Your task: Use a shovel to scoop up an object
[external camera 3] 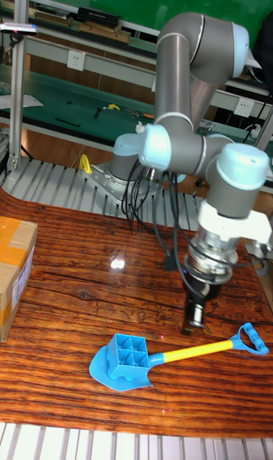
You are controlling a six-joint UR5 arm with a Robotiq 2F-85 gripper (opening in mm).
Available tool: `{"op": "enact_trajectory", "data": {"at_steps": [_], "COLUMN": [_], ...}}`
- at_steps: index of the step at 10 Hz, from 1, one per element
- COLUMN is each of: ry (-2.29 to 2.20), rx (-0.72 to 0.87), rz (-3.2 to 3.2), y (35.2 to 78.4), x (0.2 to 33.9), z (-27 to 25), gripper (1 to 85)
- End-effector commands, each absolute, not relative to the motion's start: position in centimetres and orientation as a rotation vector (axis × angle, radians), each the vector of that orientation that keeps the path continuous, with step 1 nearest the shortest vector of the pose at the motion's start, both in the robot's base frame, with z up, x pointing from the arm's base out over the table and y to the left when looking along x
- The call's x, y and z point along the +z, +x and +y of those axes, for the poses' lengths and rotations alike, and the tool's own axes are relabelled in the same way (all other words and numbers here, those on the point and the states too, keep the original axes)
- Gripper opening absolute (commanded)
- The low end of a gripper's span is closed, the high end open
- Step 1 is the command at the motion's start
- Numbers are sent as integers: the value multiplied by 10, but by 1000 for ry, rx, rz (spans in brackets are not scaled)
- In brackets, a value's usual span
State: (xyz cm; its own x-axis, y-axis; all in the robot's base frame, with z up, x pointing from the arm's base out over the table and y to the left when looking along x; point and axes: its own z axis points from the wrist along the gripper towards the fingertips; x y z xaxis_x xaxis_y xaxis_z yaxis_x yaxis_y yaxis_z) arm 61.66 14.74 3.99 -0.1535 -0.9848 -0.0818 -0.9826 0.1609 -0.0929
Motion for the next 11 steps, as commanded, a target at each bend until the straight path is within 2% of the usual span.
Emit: {"op": "enact_trajectory", "data": {"at_steps": [1, 3, 7, 11], "ry": [-1881, -1792, -1684, -1793], "rx": [-52, -3, -94, -88], "rz": [2369, 2379, 2442, 2423], "y": [591, 596, 608, 598], "x": [45, 46, 47, 64], "z": [123, 138, 125, 70], "gripper": [13, 13, 13, 13]}}
